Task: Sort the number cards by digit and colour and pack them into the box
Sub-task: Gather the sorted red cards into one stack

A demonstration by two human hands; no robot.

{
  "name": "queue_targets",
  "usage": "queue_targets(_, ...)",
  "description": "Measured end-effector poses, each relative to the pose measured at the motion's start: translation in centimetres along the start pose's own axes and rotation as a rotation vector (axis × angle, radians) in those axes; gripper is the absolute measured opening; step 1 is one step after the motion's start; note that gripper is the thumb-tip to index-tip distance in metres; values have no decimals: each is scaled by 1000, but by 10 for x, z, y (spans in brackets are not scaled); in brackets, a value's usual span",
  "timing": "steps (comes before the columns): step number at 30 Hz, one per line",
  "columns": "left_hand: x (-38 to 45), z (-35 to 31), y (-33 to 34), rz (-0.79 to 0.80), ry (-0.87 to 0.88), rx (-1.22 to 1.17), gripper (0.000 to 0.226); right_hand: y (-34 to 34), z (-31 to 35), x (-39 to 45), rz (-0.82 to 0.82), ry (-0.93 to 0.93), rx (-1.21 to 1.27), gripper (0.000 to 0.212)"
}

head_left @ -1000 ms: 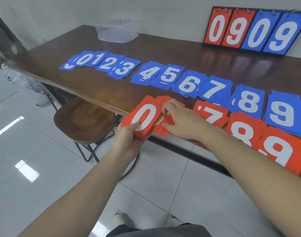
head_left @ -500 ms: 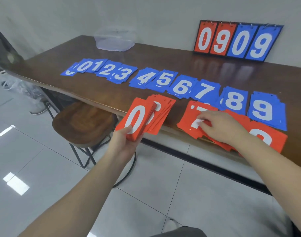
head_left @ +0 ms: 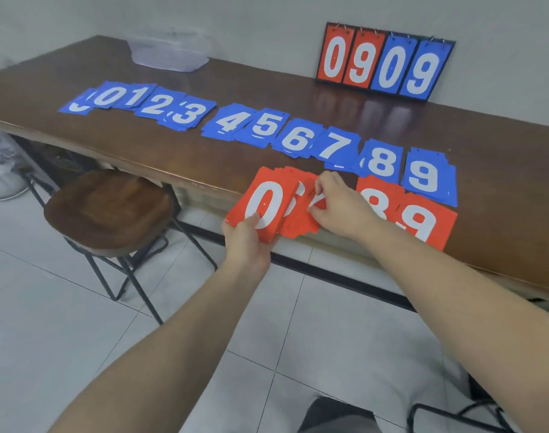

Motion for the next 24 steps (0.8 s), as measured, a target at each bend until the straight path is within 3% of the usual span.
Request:
queue_targets(4, -6, 8, 14, -23, 25, 20, 45, 1, 1, 0, 55, -92, 121, 28)
queue_targets(6, -4, 6, 11, -20, 39, 15, 45, -4, -4, -5, 58, -127, 179, 38)
queue_targets(8, -3, 9, 10, -22, 47, -2, 48, -23, -28, -15, 19, -154, 106, 43)
queue_targets(11, -9, 17, 14, 18, 60, -5, 44, -53, -72, -33, -104, -202, -53, 27)
queue_targets(14, -19, 35, 26, 64, 74, 39, 36, -54, -110, -42, -51, -176, -150, 25)
queue_targets(19, -31, 67, 34, 29, 136, 55, 48, -33, -91, -53, 6, -294, -132, 33)
queue_targets(24, -36, 77, 33, -36, 140, 12, 49, -24, -77, -46, 49, -305, -10, 16)
Point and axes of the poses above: each hand's wrist, its own x-axis towards the middle knuckle, its own y-axis out of the palm, z = x × y, the point moved 9 cm from there along x, towards the middle knuckle, and after that the axes turned 3 degrees about -y, right-handed, at the moved point
